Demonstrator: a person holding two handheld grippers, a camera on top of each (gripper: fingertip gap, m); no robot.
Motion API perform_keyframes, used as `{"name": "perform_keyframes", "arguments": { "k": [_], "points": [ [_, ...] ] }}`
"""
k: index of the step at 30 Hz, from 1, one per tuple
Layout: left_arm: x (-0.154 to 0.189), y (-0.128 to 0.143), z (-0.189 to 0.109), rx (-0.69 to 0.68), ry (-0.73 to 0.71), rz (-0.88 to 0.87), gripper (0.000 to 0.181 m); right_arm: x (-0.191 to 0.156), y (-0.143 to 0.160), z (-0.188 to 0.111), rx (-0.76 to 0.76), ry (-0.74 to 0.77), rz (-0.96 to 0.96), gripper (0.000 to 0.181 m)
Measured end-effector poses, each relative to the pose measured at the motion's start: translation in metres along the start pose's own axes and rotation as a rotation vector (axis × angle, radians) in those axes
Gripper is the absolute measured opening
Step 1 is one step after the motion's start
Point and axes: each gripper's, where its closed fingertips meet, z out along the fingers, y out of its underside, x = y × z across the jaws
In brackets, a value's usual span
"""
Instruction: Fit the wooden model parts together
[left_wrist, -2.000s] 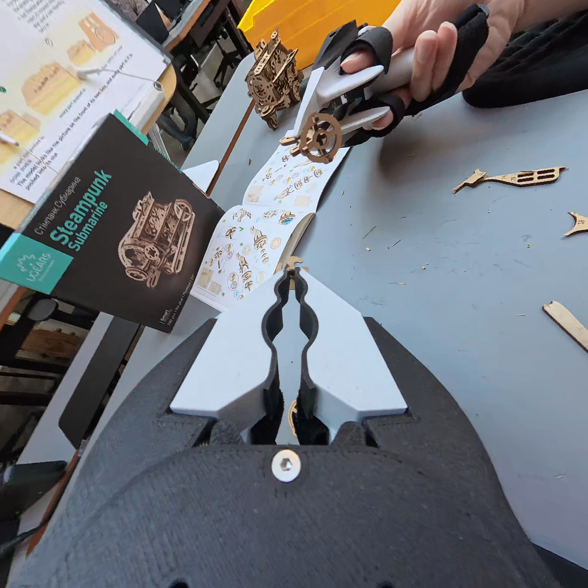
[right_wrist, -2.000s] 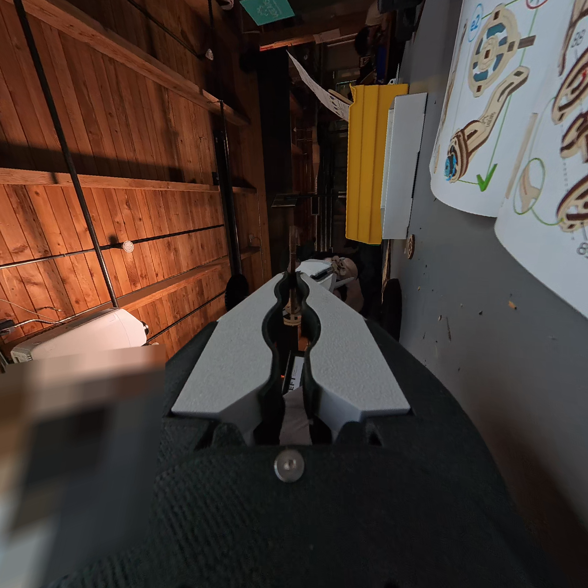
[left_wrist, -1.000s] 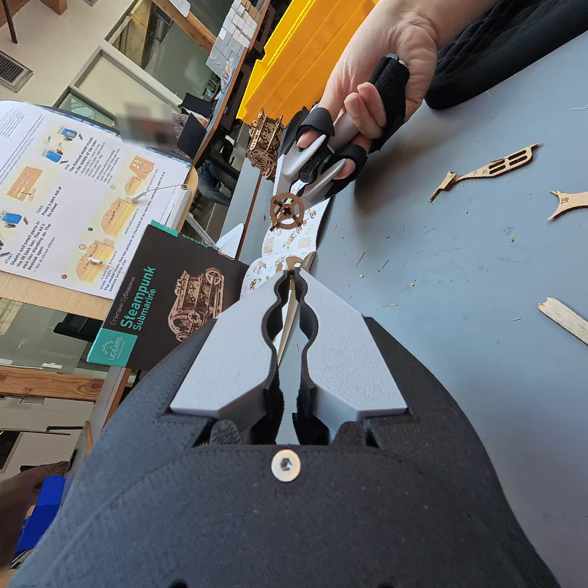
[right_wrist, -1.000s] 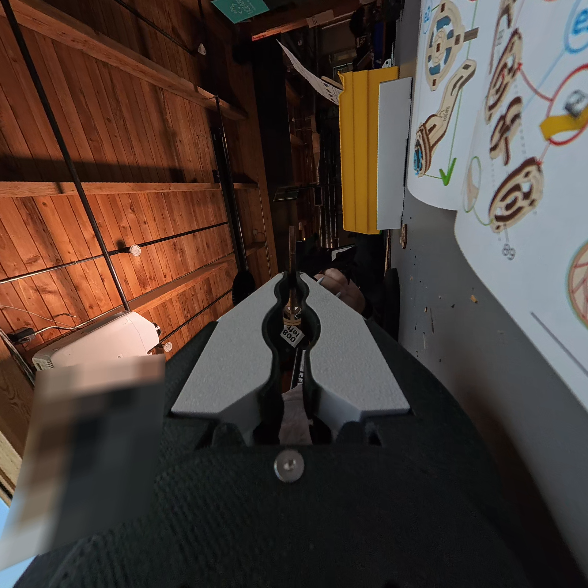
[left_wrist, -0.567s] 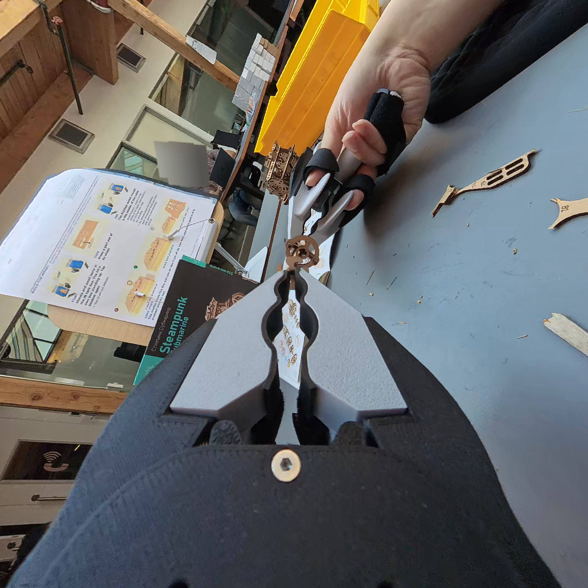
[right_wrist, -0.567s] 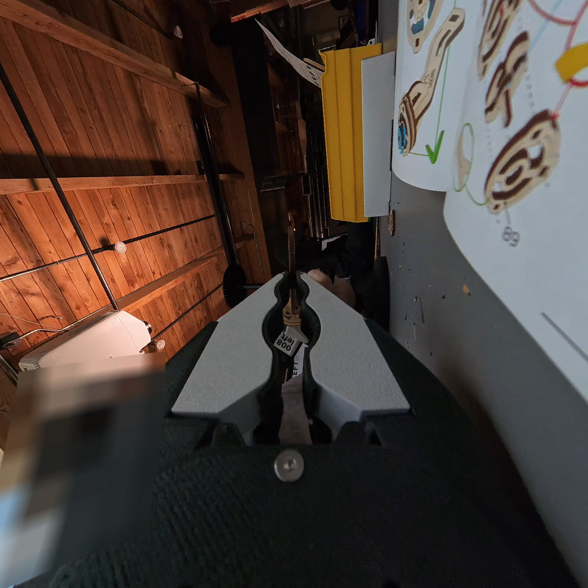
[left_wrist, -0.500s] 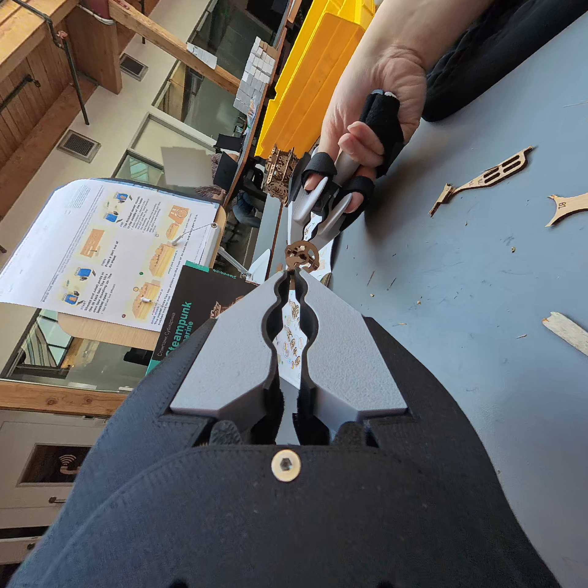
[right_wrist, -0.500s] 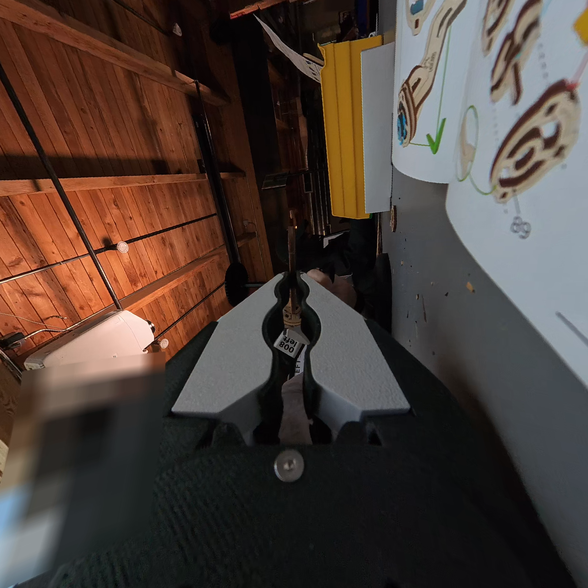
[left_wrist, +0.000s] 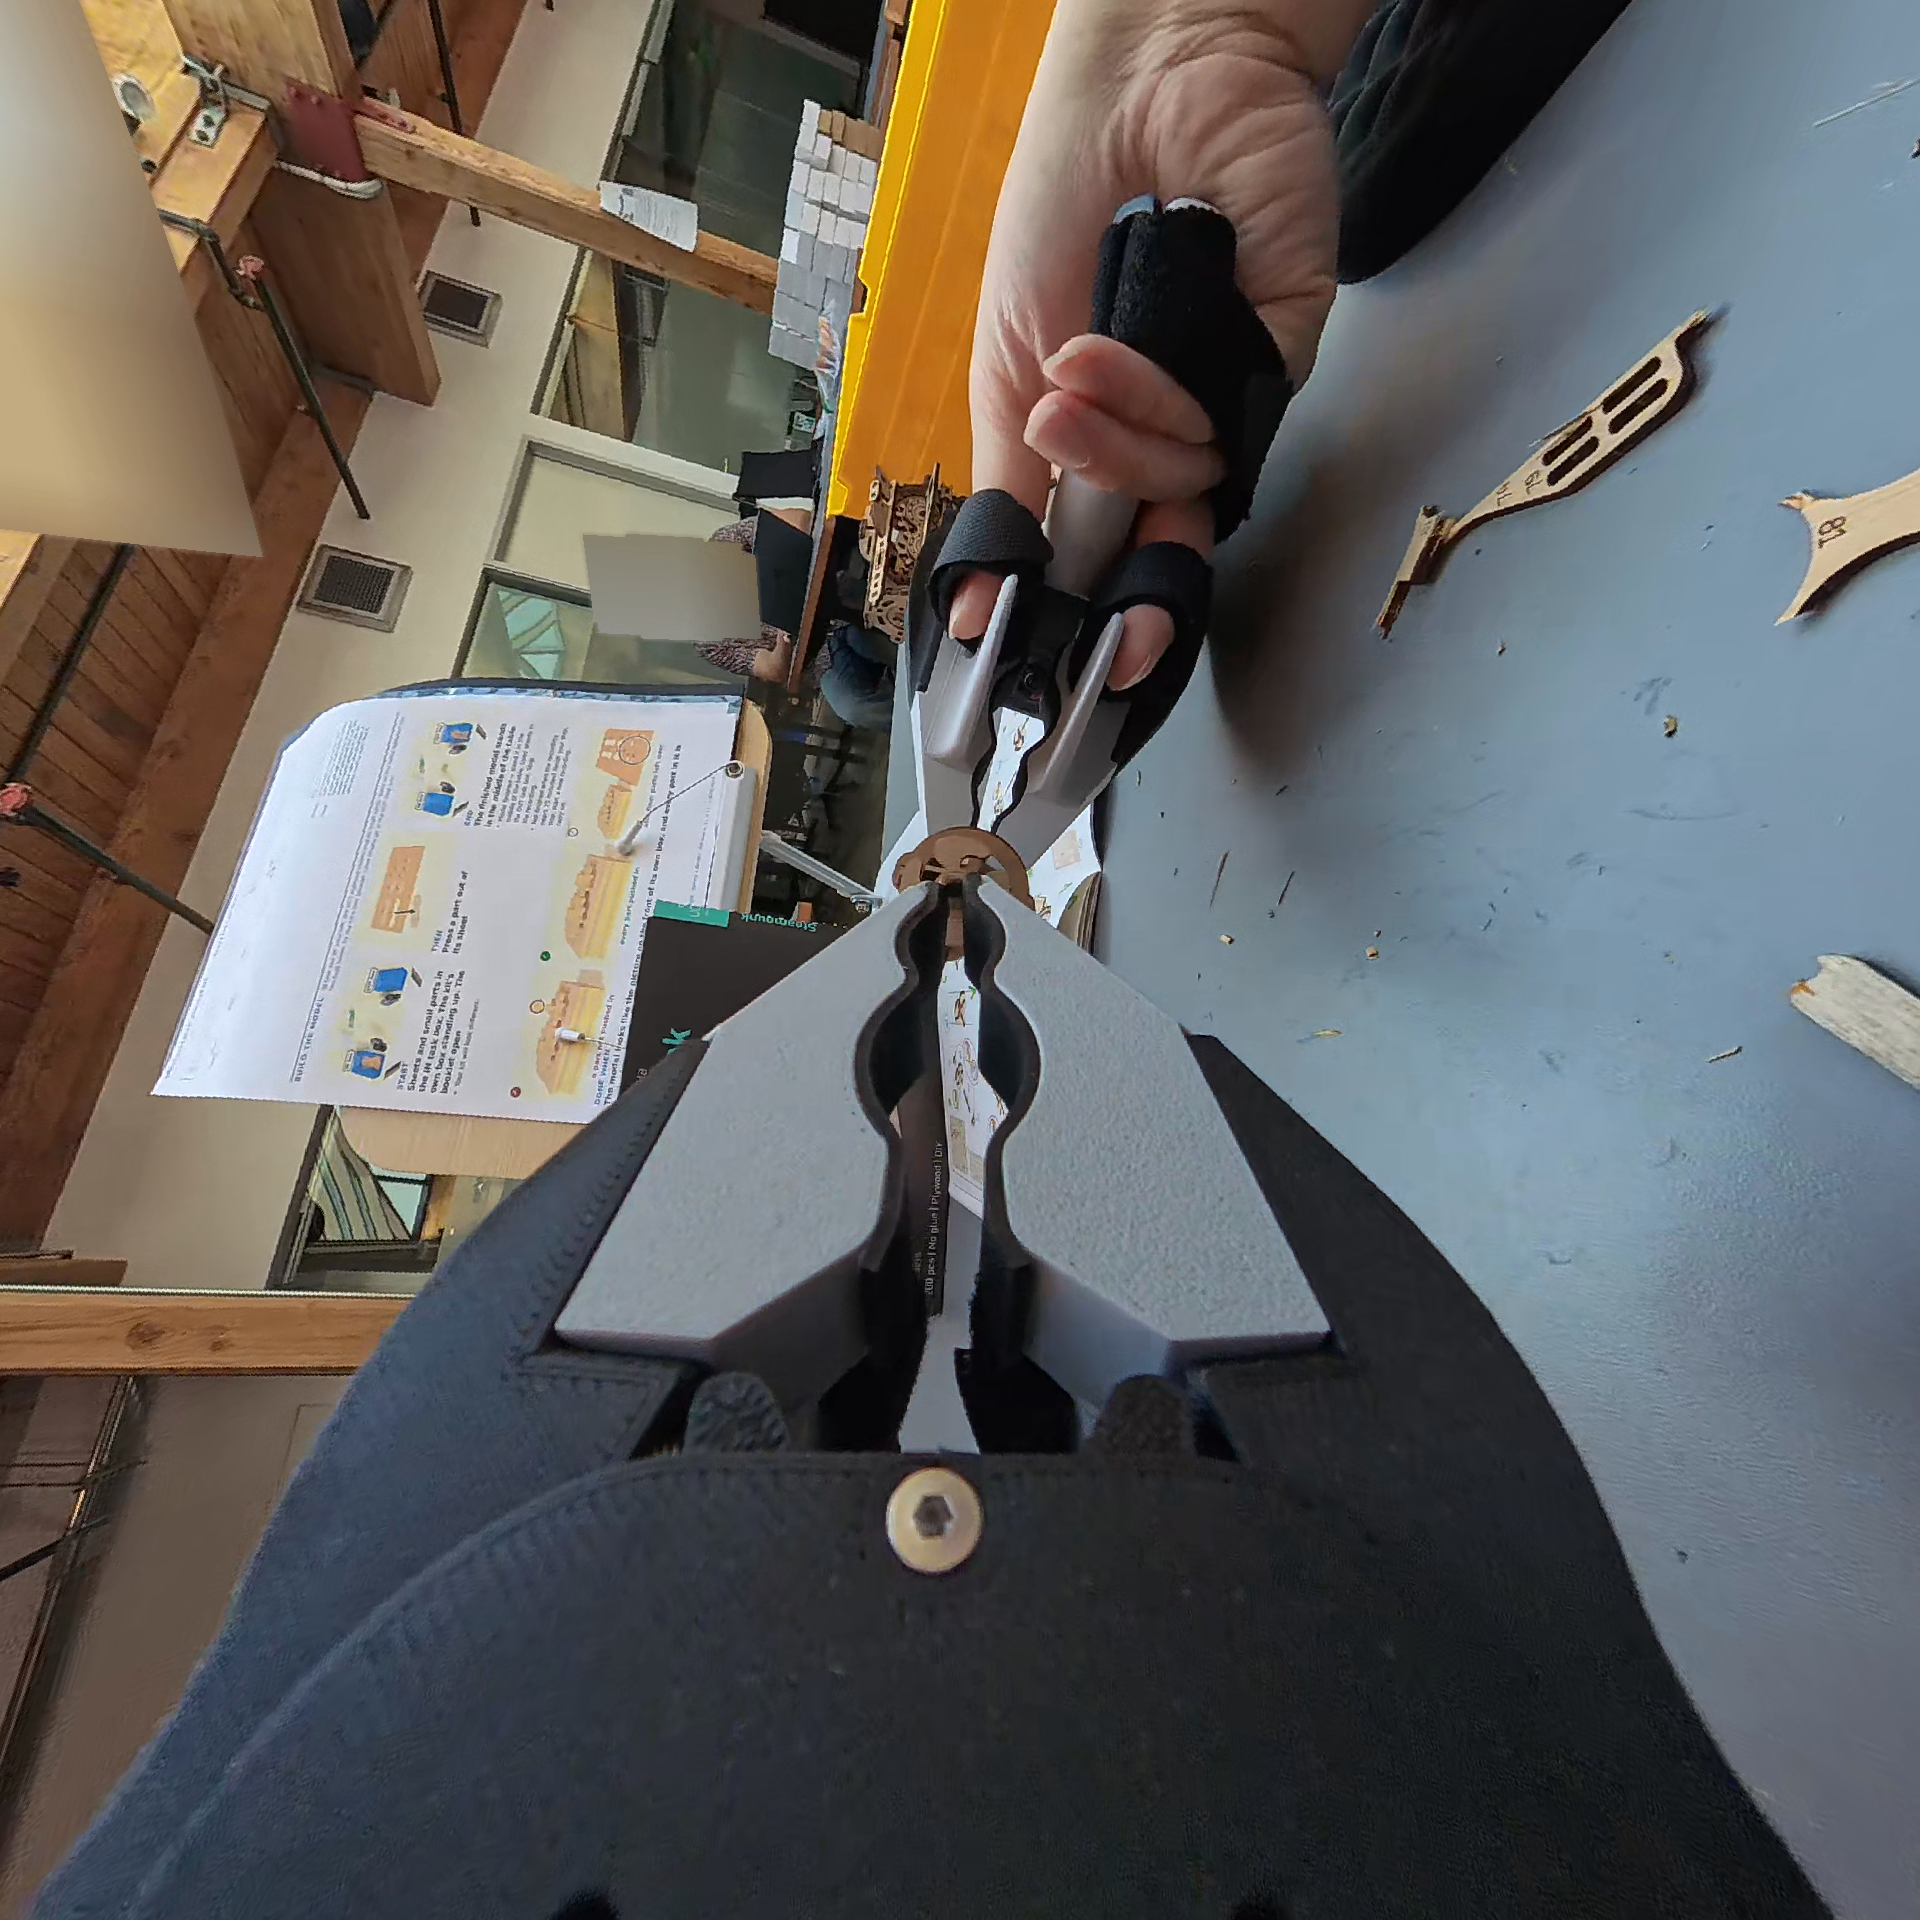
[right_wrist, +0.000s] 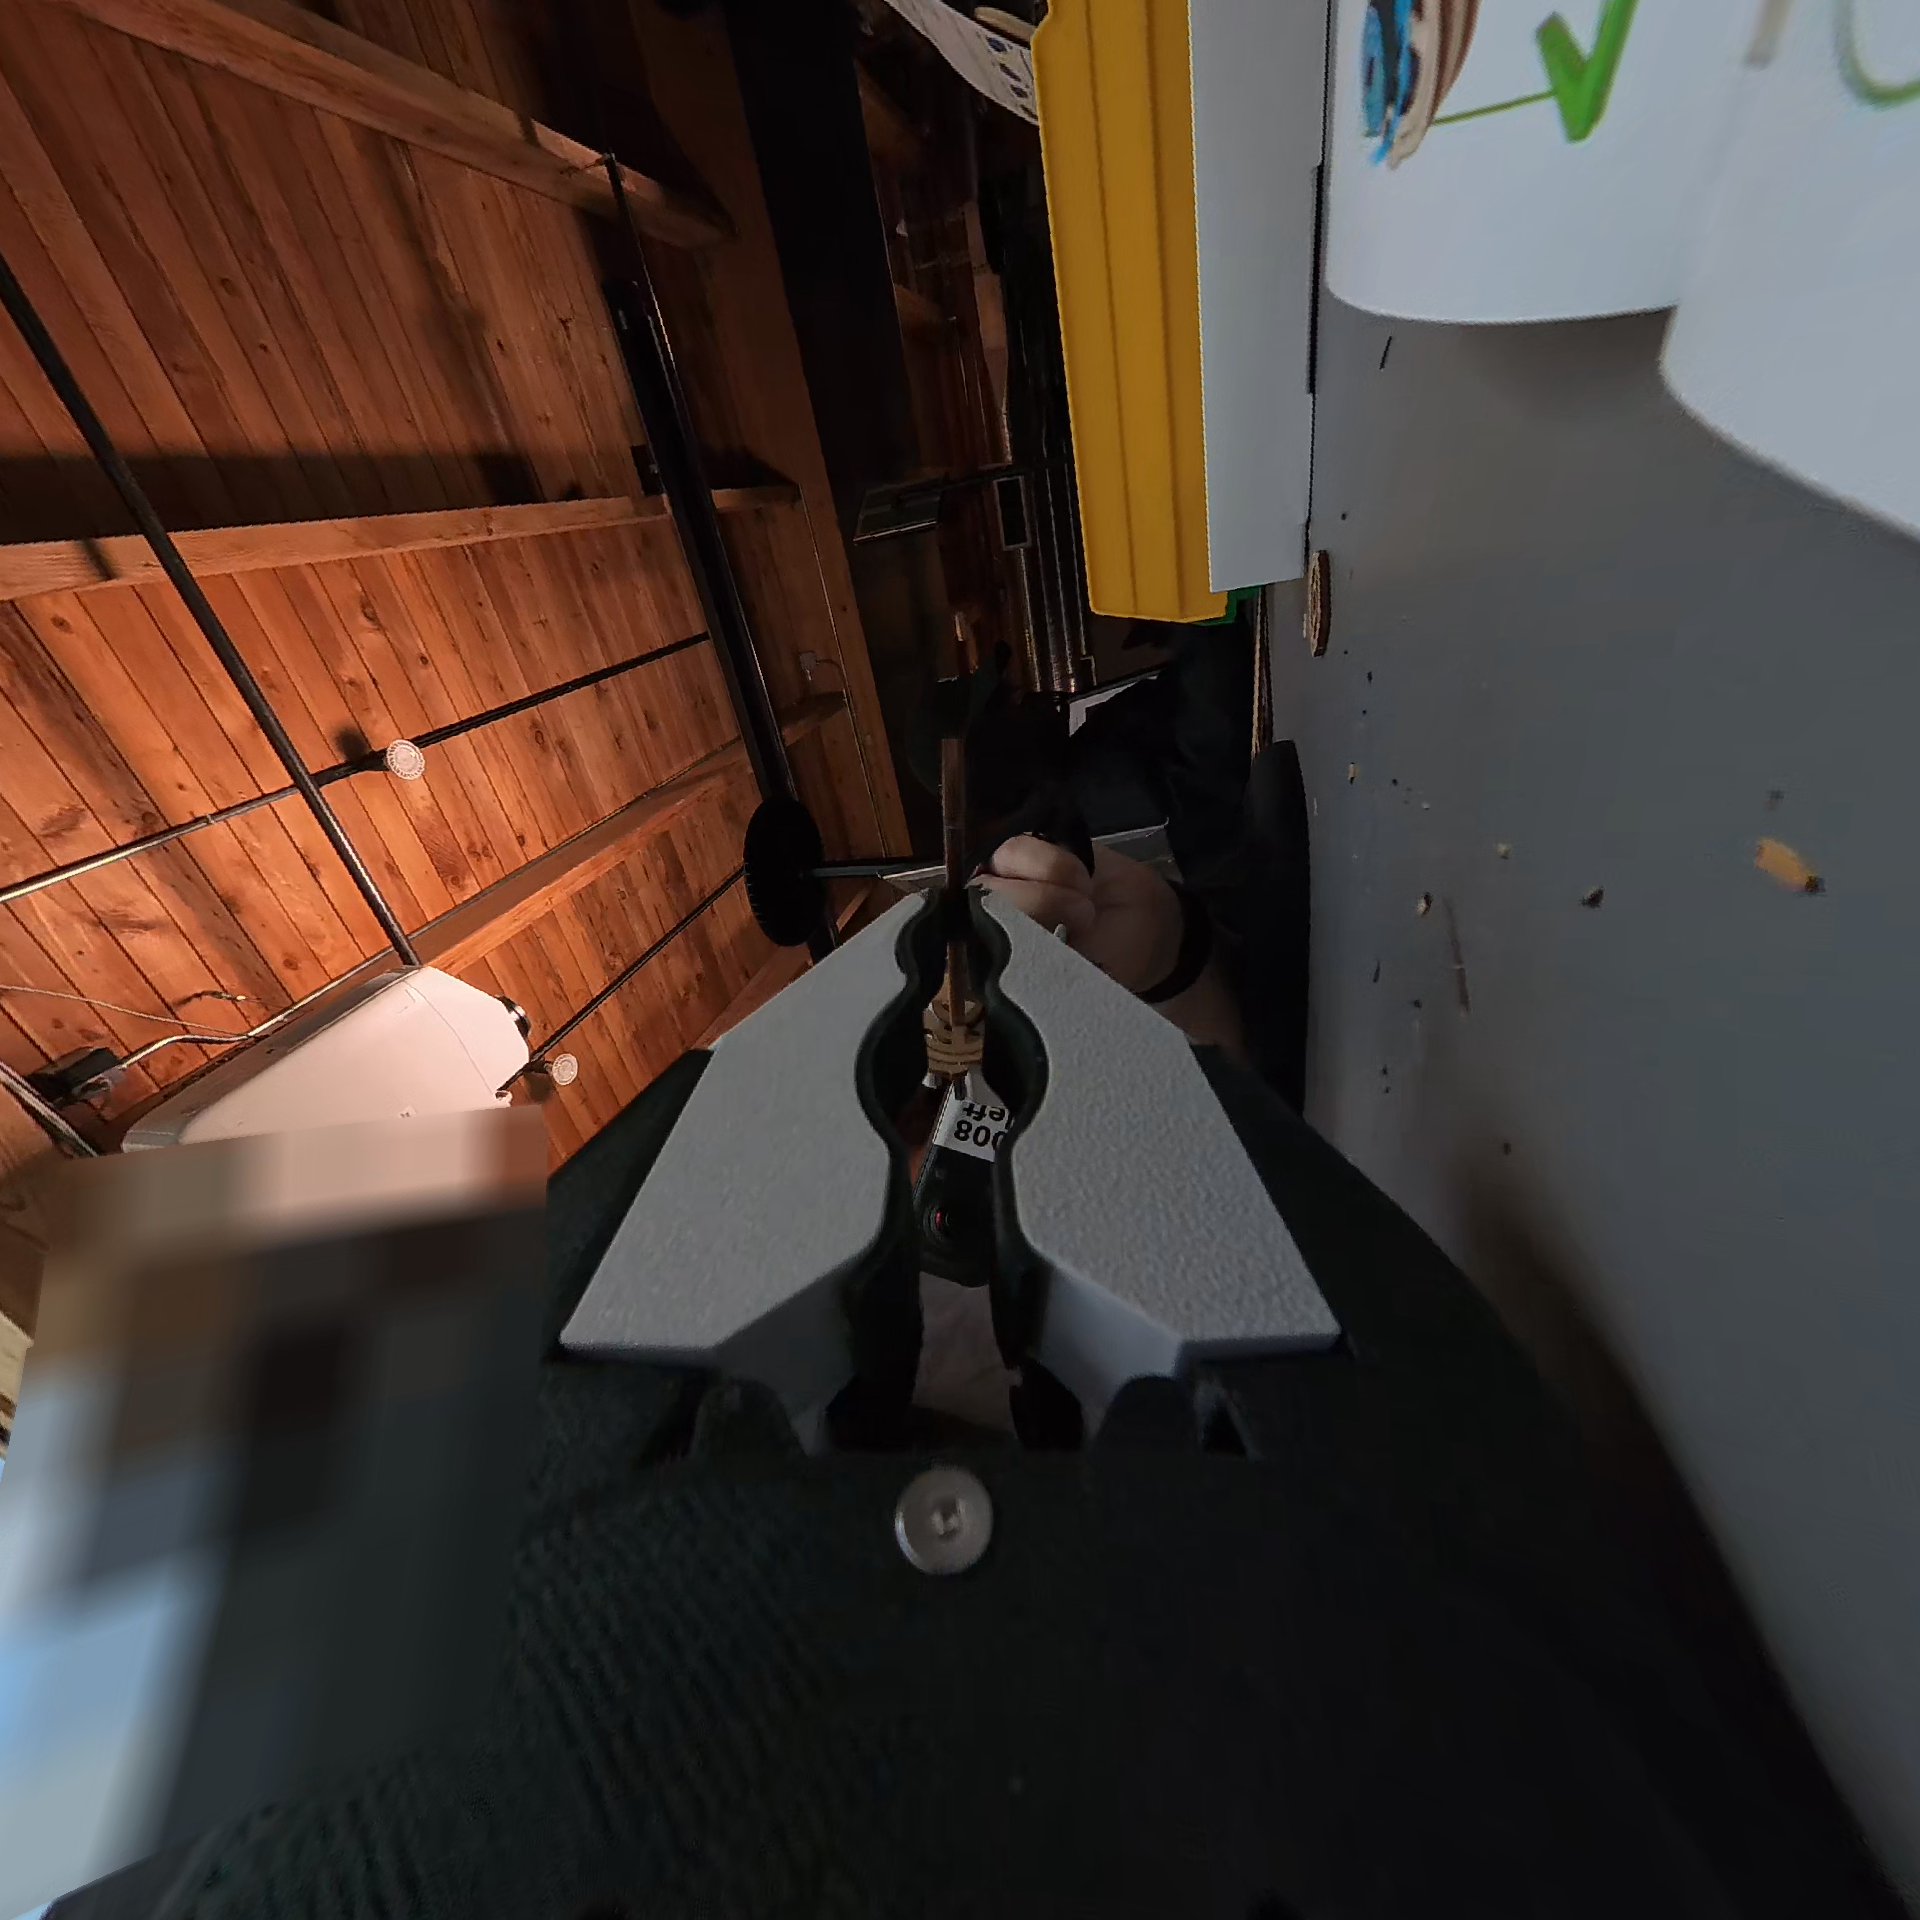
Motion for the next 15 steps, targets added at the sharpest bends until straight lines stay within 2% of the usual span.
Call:
{"name": "perform_keyframes", "arguments": {
  "k": [15],
  "points": [
    [-0.005, -0.006, -0.006, 0.069, 0.004, -0.076, 0.001, -0.002, 0.015, 0.008, -0.087, -0.034, 0.032, 0.000]
  ]
}}
